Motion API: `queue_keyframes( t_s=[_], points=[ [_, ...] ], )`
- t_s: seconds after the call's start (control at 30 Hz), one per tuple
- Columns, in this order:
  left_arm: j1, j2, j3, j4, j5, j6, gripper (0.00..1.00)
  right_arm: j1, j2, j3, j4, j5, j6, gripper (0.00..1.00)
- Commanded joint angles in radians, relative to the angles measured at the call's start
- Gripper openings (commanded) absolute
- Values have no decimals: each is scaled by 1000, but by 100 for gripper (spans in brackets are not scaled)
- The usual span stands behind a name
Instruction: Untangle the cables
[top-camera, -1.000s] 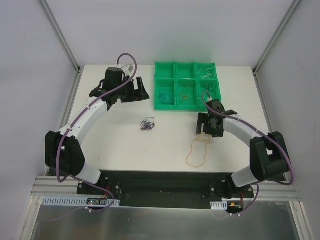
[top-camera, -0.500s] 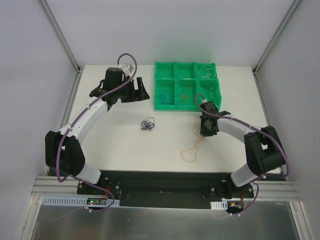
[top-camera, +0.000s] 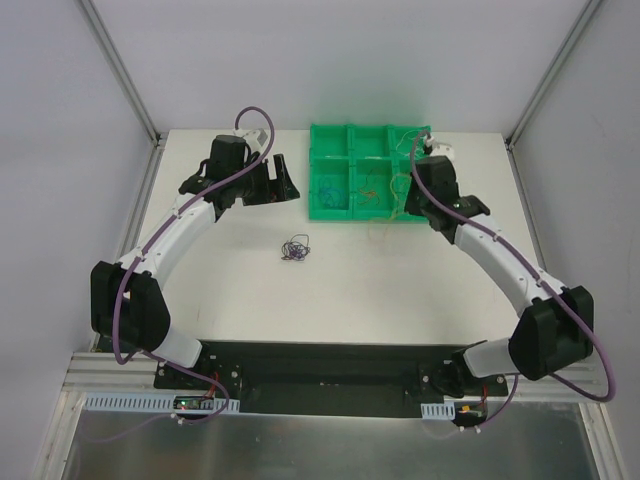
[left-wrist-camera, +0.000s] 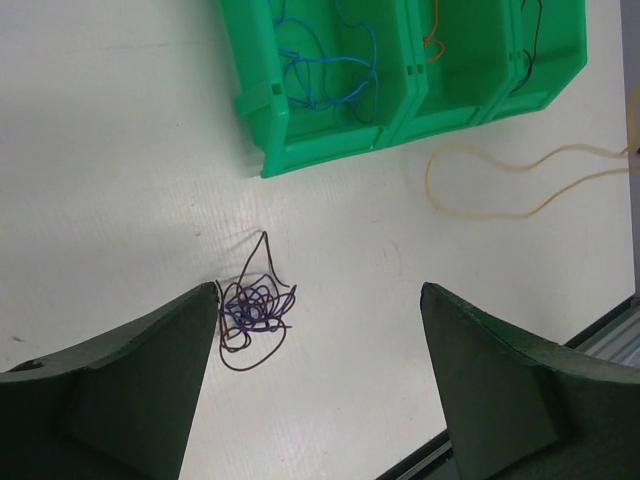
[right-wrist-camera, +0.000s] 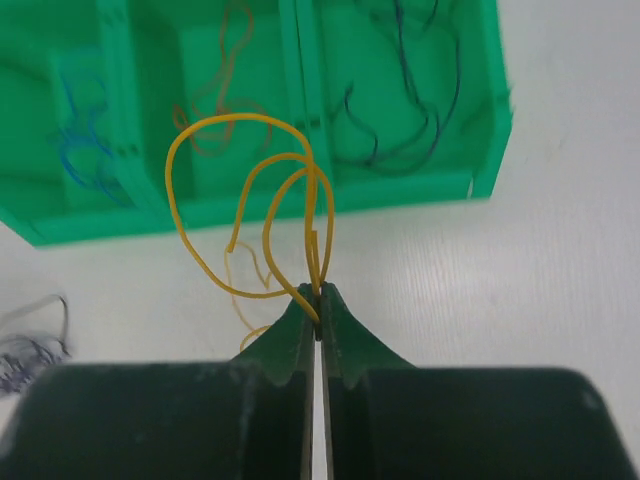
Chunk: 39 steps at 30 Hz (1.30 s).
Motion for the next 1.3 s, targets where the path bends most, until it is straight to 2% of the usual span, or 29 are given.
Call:
queue_keyframes(
  t_s=[0.0, 0.17, 0.33, 0.5, 0.63, 0.73, 0.93, 1.03, 1.13, 1.27],
  points=[
    [-12, -19, 3, 30, 41, -10, 81, -15, 70, 238, 96, 151, -82, 1],
    [-12, -18, 0, 35, 35, -10, 81, -64, 282, 618, 47, 188, -110, 1],
    [-12, -16, 0, 35, 36, -10, 81, -72, 530, 994, 76, 294, -183, 1],
    [-10, -13, 0, 37, 44, -13, 81, -70, 793, 1232, 151, 313, -288, 1],
    [-12, -15, -3, 38, 42, -13, 81, -72, 905, 1245, 284, 293, -366, 1],
    [-10, -10, -1, 38, 42, -13, 81, -70, 966, 1251, 308, 284, -391, 1],
    [-10, -1, 0, 41, 56, -17, 81, -41, 937, 1141, 245, 201, -400, 1],
    [-10, 5, 0, 41, 61, -20, 81, -42, 899, 1064, 176, 106, -342, 1],
    [-10, 15, 3, 44, 67, -23, 81, -46, 896, 1064, 75, 35, -271, 1],
    [-10, 21, 3, 44, 68, -23, 81, -52, 909, 1058, 22, -17, -201, 1]
  ],
)
